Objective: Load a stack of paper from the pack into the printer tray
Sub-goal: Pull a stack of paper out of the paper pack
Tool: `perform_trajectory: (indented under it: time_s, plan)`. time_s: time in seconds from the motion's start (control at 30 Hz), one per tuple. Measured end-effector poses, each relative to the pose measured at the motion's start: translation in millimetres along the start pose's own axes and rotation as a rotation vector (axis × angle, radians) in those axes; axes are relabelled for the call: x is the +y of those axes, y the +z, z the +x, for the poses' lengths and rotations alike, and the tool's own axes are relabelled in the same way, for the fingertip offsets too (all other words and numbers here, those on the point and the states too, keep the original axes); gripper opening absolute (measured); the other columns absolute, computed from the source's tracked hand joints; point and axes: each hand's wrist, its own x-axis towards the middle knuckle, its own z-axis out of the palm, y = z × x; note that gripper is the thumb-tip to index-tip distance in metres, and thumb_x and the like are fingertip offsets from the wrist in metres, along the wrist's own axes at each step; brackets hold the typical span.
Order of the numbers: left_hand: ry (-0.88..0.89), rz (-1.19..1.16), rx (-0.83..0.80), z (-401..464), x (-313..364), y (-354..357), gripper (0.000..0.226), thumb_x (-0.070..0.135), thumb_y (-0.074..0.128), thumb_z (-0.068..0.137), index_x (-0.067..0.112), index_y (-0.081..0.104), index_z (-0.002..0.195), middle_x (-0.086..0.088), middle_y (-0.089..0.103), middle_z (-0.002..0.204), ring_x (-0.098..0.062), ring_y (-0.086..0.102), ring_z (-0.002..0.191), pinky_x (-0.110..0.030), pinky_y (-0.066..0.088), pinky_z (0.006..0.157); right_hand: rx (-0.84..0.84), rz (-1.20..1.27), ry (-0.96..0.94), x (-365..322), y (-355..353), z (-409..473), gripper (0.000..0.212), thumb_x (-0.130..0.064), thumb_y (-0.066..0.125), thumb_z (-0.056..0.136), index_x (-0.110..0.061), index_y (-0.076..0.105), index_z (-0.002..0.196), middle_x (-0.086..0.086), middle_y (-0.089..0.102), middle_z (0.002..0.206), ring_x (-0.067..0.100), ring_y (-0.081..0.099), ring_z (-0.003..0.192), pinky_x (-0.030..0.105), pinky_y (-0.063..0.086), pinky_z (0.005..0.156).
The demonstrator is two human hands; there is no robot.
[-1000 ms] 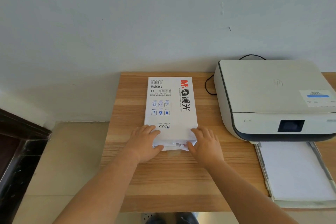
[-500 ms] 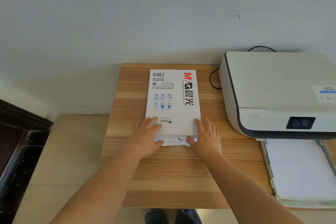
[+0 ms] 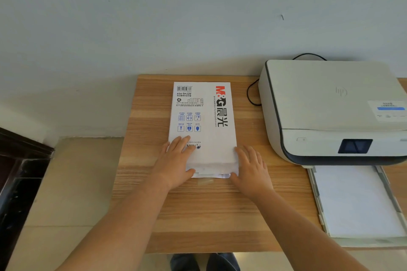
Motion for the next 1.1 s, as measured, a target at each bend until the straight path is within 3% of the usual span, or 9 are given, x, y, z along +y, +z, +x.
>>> perform_trajectory:
  time_s: [0.5, 0.87, 0.97, 1.1]
  plan:
    - [0.073, 0.078, 0.047, 14, 29, 28, 0.091, 0.068, 0.055, 0.076, 0.027, 0.016, 0.148, 0.0, -0.003, 0.16, -0.024, -0.009, 0.145, -0.051, -0.011, 0.115, 0.029, -0.011, -0.032, 20, -3, -5, 0.075, -0.056, 0.057, 0.082, -0.026, 0.028, 0.145, 0.001, 0.023, 0.156, 0.025, 0.016, 0.144, 0.045, 0.022, 0.115]
    - [0.082, 0.034, 0.093, 14, 30, 31, 0.082, 0.065, 0.052, 0.08, 0.025, 0.022, 0.146, 0.001, 0.003, 0.16, -0.022, -0.004, 0.146, -0.049, -0.01, 0.116, 0.044, -0.036, -0.048, 27, -1, -6, 0.075, -0.062, 0.051, 0.083, -0.029, 0.026, 0.146, -0.002, 0.023, 0.155, 0.021, 0.016, 0.144, 0.042, 0.018, 0.115]
    - [0.126, 0.044, 0.137, 12, 27, 28, 0.075, 0.062, 0.05, 0.083, 0.023, 0.031, 0.143, -0.001, 0.013, 0.159, -0.022, 0.005, 0.146, -0.049, -0.005, 0.117, 0.051, -0.03, -0.053, 29, -2, -7, 0.075, -0.064, 0.05, 0.083, -0.028, 0.029, 0.144, -0.001, 0.025, 0.154, 0.022, 0.019, 0.143, 0.043, 0.02, 0.115]
    - [0.215, 0.055, 0.22, 11, 26, 24, 0.059, 0.052, 0.061, 0.08, 0.021, 0.049, 0.129, -0.004, 0.04, 0.147, -0.024, 0.029, 0.14, -0.046, 0.004, 0.115, 0.059, -0.03, -0.054, 28, -2, -10, 0.075, -0.067, 0.046, 0.082, -0.026, 0.033, 0.143, 0.001, 0.028, 0.153, 0.023, 0.021, 0.142, 0.045, 0.022, 0.114]
